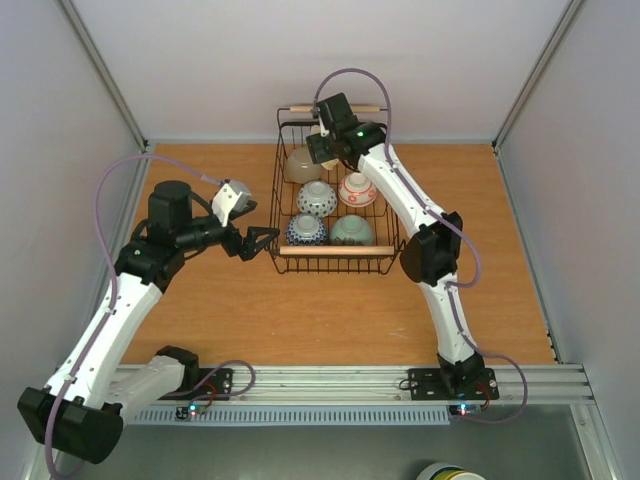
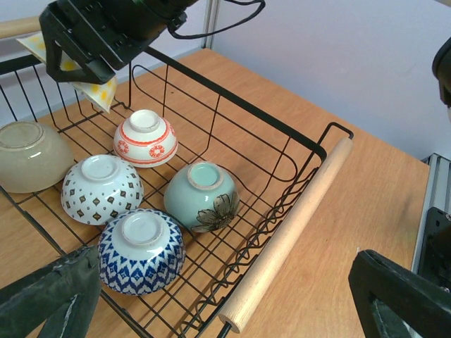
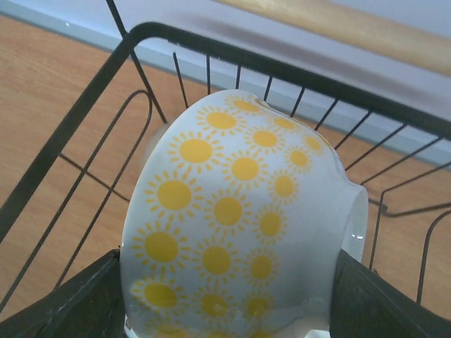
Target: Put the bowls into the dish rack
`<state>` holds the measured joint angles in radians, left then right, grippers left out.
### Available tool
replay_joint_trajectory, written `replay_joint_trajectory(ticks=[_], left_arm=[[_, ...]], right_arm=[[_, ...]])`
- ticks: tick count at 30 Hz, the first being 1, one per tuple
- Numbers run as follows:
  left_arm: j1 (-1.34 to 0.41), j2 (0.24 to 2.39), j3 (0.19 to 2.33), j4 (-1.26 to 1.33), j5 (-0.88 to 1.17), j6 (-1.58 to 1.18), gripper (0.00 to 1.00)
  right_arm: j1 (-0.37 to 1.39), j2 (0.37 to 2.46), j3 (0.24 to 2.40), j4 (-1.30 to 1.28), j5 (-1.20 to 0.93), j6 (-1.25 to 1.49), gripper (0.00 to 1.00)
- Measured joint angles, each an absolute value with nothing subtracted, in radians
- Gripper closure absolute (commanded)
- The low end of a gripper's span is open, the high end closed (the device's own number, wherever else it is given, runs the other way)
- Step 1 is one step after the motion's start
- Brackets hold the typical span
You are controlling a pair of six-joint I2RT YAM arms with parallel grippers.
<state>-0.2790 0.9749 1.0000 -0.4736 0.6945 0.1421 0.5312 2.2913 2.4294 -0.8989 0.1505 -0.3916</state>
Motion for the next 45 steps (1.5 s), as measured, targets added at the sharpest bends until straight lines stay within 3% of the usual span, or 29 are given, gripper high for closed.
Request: replay_joint_trajectory(ticks=[20, 33, 35, 37, 38, 39, 40, 43, 45], left_arm=[[-0.279, 0.988, 1.0, -0.474, 0.694, 0.143, 0.04], [-0.279, 0.988, 1.0, -0.474, 0.695, 0.143, 0.04], [-0.279, 0.988, 1.0, -0.473, 0.695, 0.143, 0.04], [-0.279, 0.988, 1.0, -0.474, 0.695, 0.143, 0.04], [-0.279, 0.988, 1.0, -0.474, 0.695, 0.143, 0.04], [-0.279, 0.988, 1.0, -0.473, 0.695, 0.143, 0.04], [-0.279, 0.988, 1.0, -0.474, 0.695, 0.143, 0.04], [-0.279, 0.988, 1.0, -0.473, 0.695, 0.143, 0.04], [-0.279, 0.988, 1.0, -0.474, 0.695, 0.143, 0.04]], right_arm=[[0.465, 2.541, 2.55, -0.899, 0.183, -0.495, 0.99], [0.489, 2.576, 2.554, -0.897, 0.339, -0.572, 0.98], [0.497, 2.583, 2.555, -0.895, 0.361, -0.591, 0.92], [0.502, 2.59, 2.555, -0.889, 0.375, -0.608, 0.79], [0.505, 2.597, 2.555, -0.884, 0.385, -0.62, 0.69], [0.507, 2.601, 2.555, -0.879, 0.393, -0.629, 0.51], [0.51, 2.608, 2.555, -0.873, 0.403, -0.641, 0.39], [0.521, 2.625, 2.556, -0.85, 0.442, -0.678, 0.14], [0.524, 2.629, 2.555, -0.842, 0.484, -0.698, 0.02]])
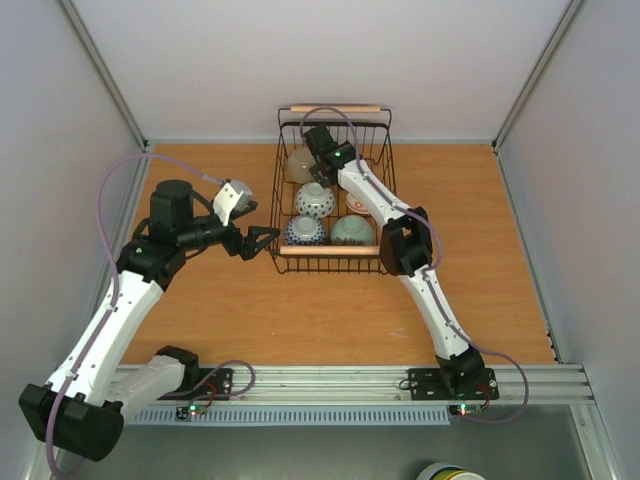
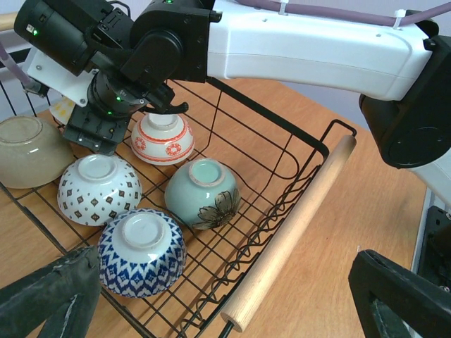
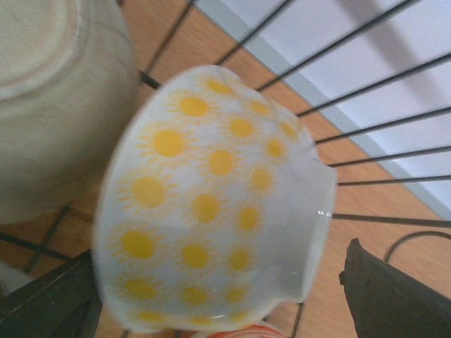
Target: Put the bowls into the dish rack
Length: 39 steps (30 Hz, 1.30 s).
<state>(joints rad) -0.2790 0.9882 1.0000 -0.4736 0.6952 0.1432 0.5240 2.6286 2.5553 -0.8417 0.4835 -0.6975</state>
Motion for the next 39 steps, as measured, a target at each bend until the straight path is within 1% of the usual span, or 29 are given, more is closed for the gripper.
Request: replay_joint_trajectory(ticks=[4, 10, 21, 31, 32, 33, 34, 35, 36, 37, 38, 39], left_arm=[[-0.279, 0.988, 1.0, -0.473, 0.695, 0.143, 0.04], [-0.279, 0.988, 1.0, -0.473, 0.694, 0.143, 0.04], [-0.279, 0.988, 1.0, -0.473, 0.691, 0.143, 0.04], [-0.279, 0.98, 1.0, -0.474, 0.691, 0.143, 0.04], [-0.279, 0.979, 1.0, -0.473, 0.691, 0.143, 0.04], [-0.279, 0.979, 1.0, -0.474, 0.692, 0.143, 0.04], [-0.279, 0.979, 1.0, -0.473, 0.692, 0.143, 0.04], [-0.279, 0.979, 1.0, -0.474, 0.692, 0.143, 0.04], [-0.279, 0.979, 1.0, -0.473, 0.692, 0.143, 0.04], [-0.279, 0.979, 1.0, -0.473, 0.692, 0.143, 0.04], [-0.279, 0.979, 1.0, -0.473, 0.692, 0.143, 0.04], [-0.279, 0.979, 1.0, -0.473, 0.691, 0.143, 0.04]], right_arm=[[0.513, 2.632, 2.555, -0.856, 0.521, -0.717, 0.01], [0.51, 2.635, 2.555, -0.876, 0.516, -0.717, 0.01], [0.501, 2.612, 2.555, -0.933, 0.379, -0.652, 0.01], [0.499, 2.509, 2.549, -0.937, 0.273, -0.572, 0.01], [0.497, 2.497, 2.549, -0.937, 0.254, -0.559, 0.03], [0.495, 2.487, 2.549, -0.937, 0.236, -0.547, 0.06], [0.493, 2.479, 2.549, -0.937, 0.219, -0.537, 0.11], [0.49, 2.473, 2.55, -0.937, 0.198, -0.524, 0.25], [0.488, 2.471, 2.552, -0.937, 0.183, -0.516, 0.5], [0.485, 2.472, 2.561, -0.942, 0.166, -0.506, 0.66], [0.482, 2.475, 2.57, -0.947, 0.151, -0.492, 0.94], [0.479, 2.479, 2.577, -0.955, 0.139, -0.481, 0.98]])
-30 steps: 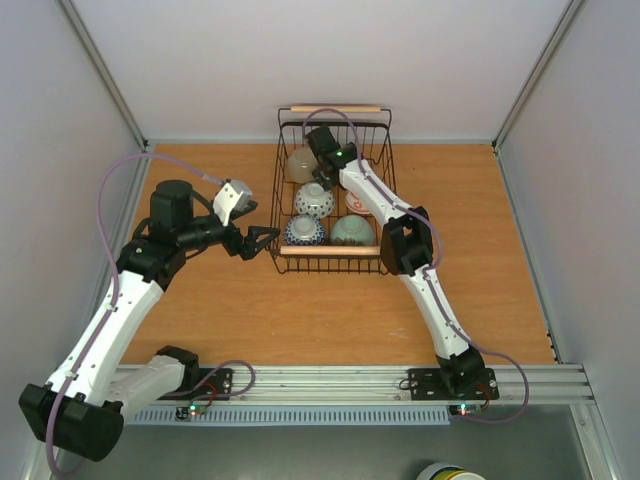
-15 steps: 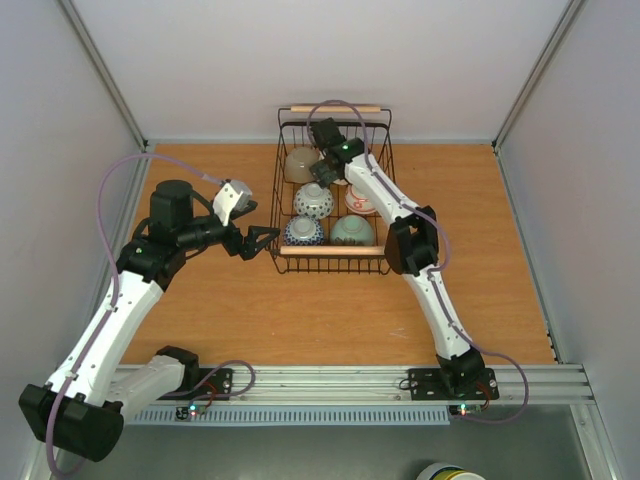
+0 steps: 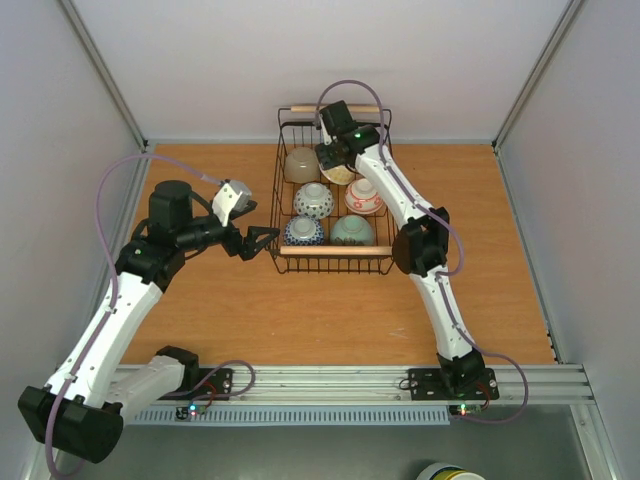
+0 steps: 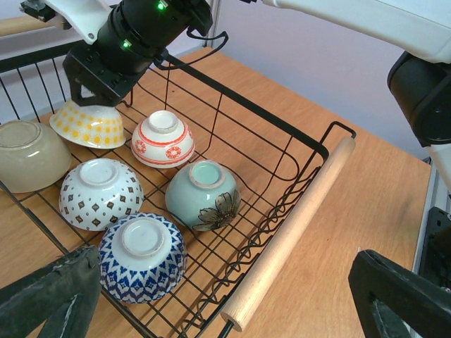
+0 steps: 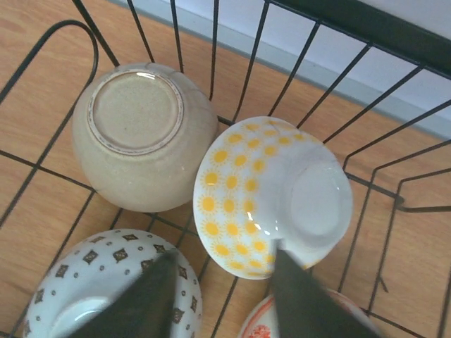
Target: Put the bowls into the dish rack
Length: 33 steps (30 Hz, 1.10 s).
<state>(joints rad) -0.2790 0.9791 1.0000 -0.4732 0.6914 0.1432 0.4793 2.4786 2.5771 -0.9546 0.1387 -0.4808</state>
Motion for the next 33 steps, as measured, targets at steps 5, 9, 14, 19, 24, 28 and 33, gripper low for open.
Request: replay_joint_trajectory(ticks=[5, 9, 14, 19, 24, 28, 33], left_arm=[[-0.279, 0.979, 1.0, -0.473, 0.692, 0.143, 0.04], [-0.279, 0.979, 1.0, -0.474, 0.692, 0.143, 0.04], [-0.279, 0.979, 1.0, -0.474, 0.692, 0.143, 0.04], [-0.279, 0.979, 1.0, -0.474, 0.692, 0.143, 0.04], [-0.279, 0.979, 1.0, -0.473, 0.692, 0.143, 0.04], [-0.279, 0.979, 1.0, -0.473, 0.692, 0.143, 0.04], [-0.279, 0.979, 1.0, -0.473, 0.692, 0.143, 0.04]], right_arm=[[0.462, 2.51, 2.612, -0.975, 0.074, -0.421, 0.99], [0.455, 2.542, 2.613, -0.983, 0.044, -0.402, 0.99], [0.45, 2.589, 2.613, -0.995, 0.029, -0.4, 0.99], [0.448, 2.619, 2.621, -1.002, 0.029, -0.401, 0.99], [0.448, 2.642, 2.629, -1.006, 0.031, -0.405, 0.99], [0.447, 2.647, 2.645, -1.011, 0.036, -0.41, 0.99], [0.445, 2.669, 2.685, -1.025, 0.042, -0.413, 0.99]])
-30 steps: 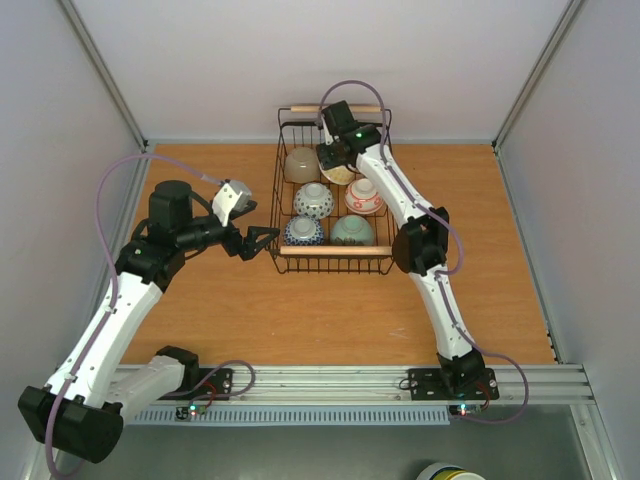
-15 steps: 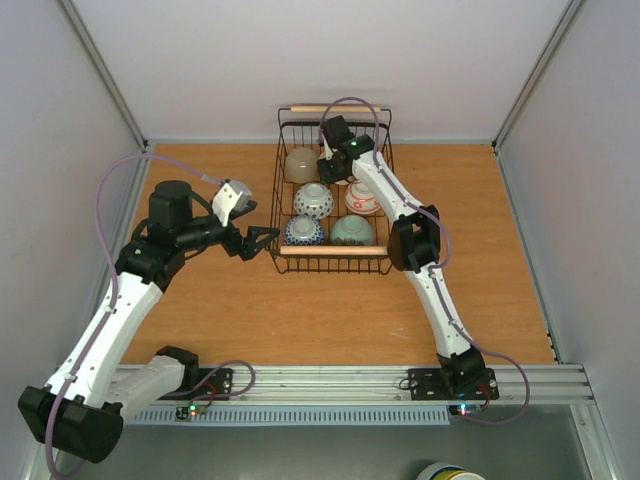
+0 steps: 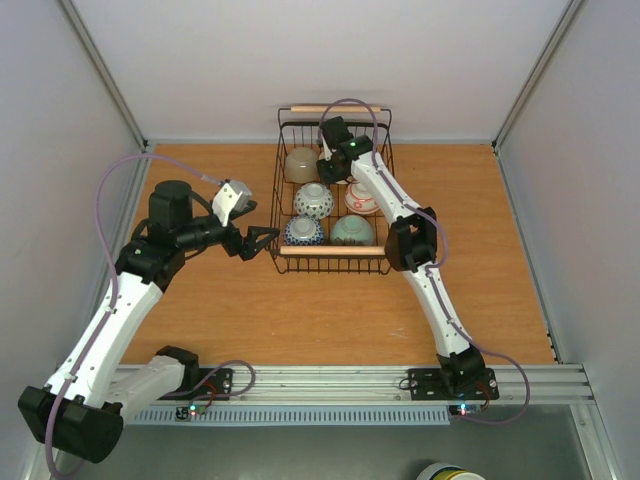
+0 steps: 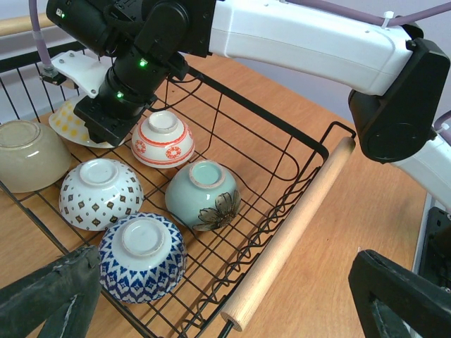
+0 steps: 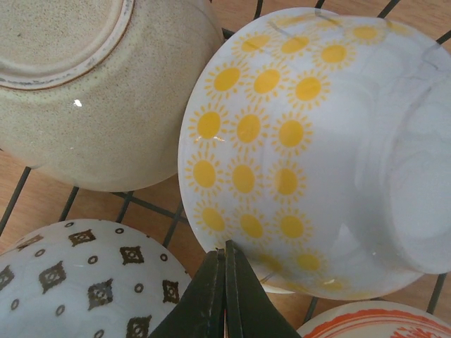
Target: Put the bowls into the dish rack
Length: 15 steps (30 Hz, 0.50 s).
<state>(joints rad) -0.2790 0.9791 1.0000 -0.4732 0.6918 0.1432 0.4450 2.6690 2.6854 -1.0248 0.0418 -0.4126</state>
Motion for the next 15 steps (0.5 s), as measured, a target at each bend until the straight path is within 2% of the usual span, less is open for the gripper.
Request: replay_joint_trajectory(ticks=[15], left_arm=[[-0.279, 0.982, 1.0, -0.473, 0.692, 0.143, 0.04]], right_arm=[[0.445, 2.684, 2.7, -1.032, 0.025, -0.42, 0.99]])
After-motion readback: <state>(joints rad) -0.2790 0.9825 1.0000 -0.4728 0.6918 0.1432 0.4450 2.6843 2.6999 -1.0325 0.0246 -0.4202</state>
